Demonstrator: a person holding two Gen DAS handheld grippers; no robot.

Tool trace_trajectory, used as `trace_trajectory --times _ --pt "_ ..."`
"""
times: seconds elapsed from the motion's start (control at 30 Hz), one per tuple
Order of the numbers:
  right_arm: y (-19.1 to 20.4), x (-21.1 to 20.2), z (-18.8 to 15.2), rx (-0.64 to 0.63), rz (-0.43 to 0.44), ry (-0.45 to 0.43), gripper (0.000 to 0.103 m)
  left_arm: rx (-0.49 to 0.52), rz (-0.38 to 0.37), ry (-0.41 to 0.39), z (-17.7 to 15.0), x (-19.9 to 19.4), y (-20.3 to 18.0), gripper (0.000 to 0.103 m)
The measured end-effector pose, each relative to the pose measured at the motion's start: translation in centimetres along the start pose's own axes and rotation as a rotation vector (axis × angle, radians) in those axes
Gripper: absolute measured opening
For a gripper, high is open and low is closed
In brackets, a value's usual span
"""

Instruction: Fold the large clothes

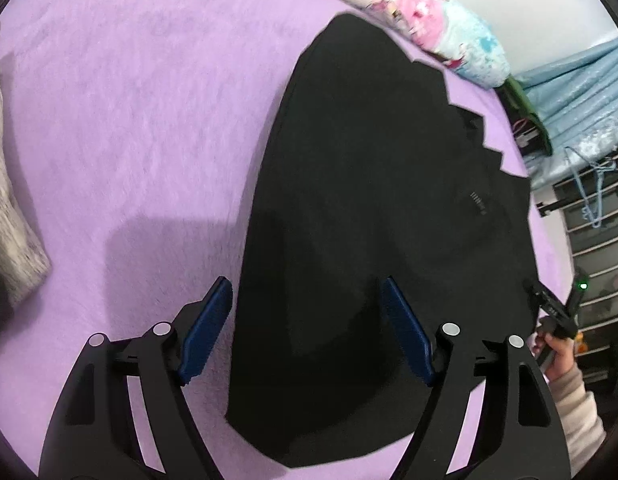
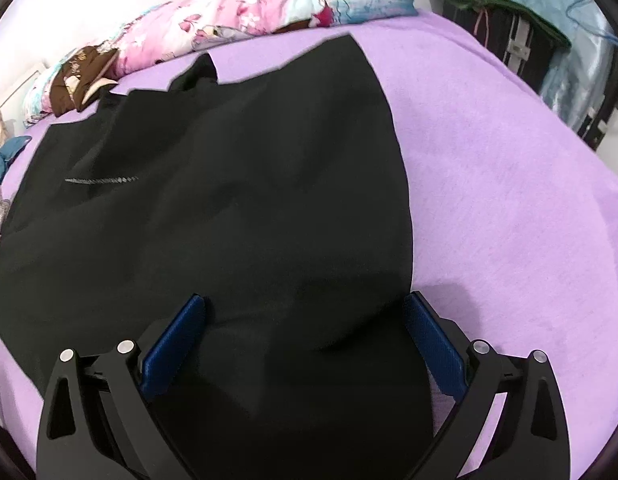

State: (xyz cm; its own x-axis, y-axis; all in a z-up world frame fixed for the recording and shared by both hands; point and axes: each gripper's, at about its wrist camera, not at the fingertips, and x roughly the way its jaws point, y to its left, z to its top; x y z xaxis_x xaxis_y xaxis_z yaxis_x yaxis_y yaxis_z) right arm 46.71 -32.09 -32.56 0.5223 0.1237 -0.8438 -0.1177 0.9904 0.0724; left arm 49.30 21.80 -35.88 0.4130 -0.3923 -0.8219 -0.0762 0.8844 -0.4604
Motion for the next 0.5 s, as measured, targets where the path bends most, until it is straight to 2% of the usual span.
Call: trace_trajectory --times 0.1,0.23,0.5 --pt "-1.0 -1.2 0.6 -0.002 0.003 -0.020 0.097 -0.035 -0.044 -0.012 0.7 -0.8 1.1 0.075" --pt "-3.0 -2.1 1.4 0.040 0.008 -0.026 0.097 -0.083 -0.072 0.014 1.3 0.0 2.5 0.075" --pt "-5.8 -1.4 1.8 0.116 0.074 0.016 0.097 -0.066 -0.120 0.054 3.0 1.3 2.6 0.076"
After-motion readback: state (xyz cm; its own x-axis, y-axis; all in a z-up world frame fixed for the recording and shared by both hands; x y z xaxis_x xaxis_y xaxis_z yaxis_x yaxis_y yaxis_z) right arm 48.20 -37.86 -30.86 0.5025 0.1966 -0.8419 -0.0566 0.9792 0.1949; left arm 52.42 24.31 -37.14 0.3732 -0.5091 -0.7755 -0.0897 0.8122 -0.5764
